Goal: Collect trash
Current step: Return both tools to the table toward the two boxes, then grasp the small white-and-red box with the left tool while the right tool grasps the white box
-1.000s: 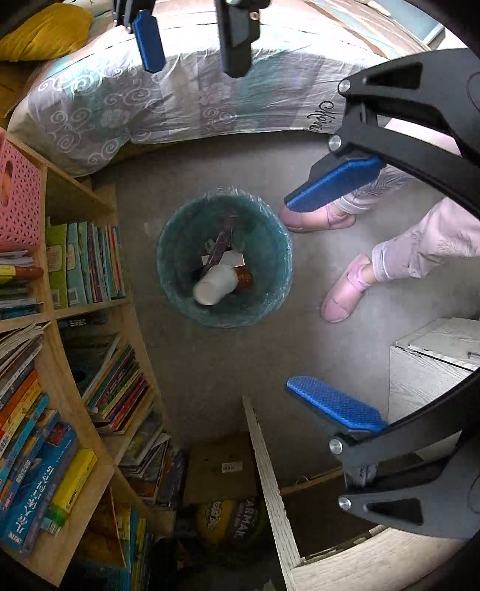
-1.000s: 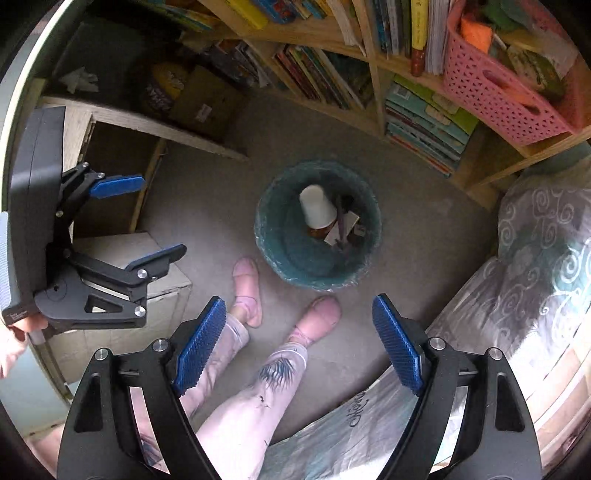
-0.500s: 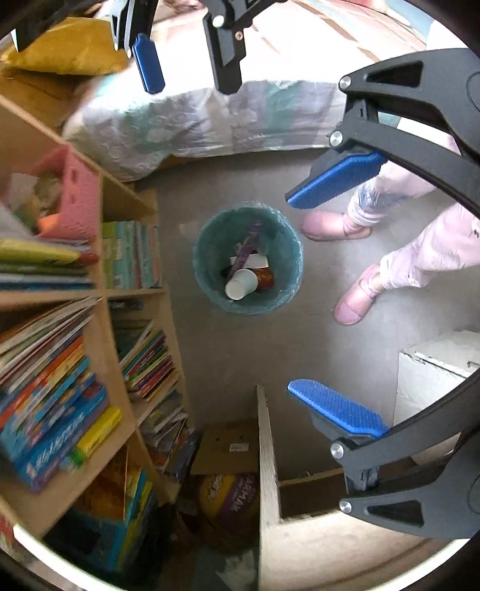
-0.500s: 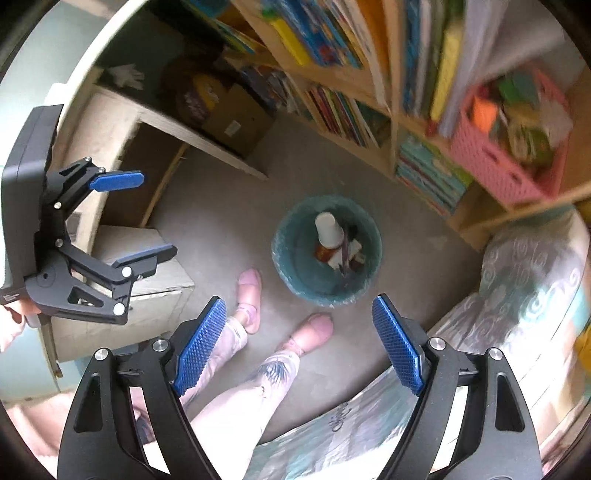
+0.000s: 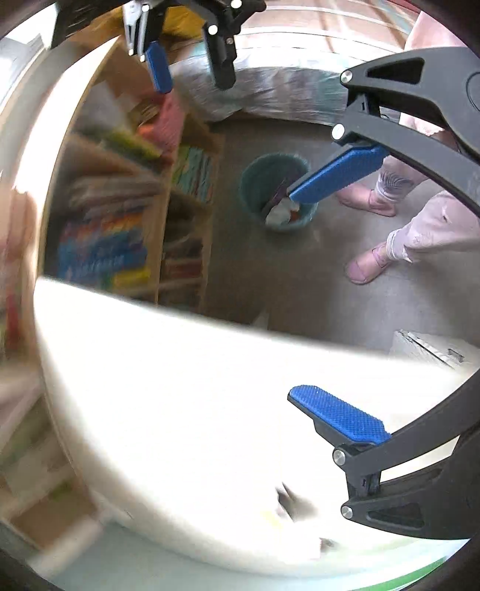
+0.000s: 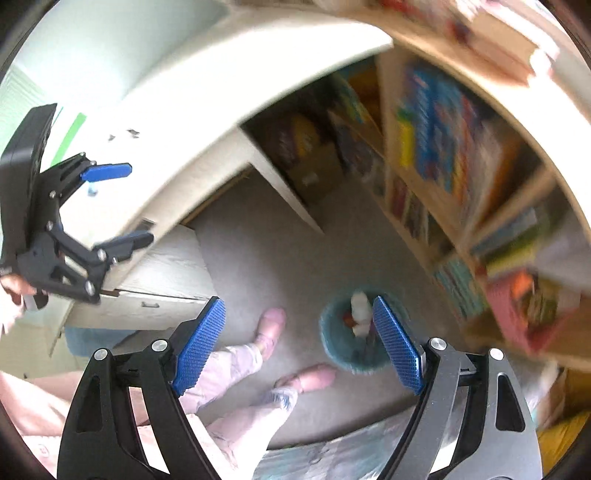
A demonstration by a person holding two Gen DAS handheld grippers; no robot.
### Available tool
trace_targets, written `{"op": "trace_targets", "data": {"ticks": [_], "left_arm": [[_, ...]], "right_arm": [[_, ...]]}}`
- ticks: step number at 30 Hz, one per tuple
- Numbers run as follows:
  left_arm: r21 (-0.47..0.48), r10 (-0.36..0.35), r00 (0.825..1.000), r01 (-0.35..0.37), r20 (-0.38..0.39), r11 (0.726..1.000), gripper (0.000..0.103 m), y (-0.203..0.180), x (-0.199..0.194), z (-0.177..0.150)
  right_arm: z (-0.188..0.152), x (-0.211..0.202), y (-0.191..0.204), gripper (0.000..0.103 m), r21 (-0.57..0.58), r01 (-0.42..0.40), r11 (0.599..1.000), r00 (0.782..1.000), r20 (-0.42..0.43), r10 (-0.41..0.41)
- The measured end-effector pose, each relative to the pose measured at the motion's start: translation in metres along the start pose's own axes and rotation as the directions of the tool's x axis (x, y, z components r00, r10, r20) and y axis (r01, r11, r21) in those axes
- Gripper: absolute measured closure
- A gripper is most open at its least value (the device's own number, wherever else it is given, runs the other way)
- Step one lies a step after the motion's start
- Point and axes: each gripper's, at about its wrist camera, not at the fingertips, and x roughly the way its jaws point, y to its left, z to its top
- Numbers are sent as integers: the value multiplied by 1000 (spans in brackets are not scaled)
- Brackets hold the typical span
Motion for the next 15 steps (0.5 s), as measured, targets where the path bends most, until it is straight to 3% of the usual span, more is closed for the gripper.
{"op": "trace_targets", "data": {"ticks": [8,15], "left_arm": [[-183,113,993,-109,14,977,7,124,-31,-17],[-284,160,987,-146,29,948,7,198,-40,-39]], "right_arm": [[86,8,71,21,-152,-29,988,999,16,31],[138,28,128,21,-220,-45,974,999,2,47]]}}
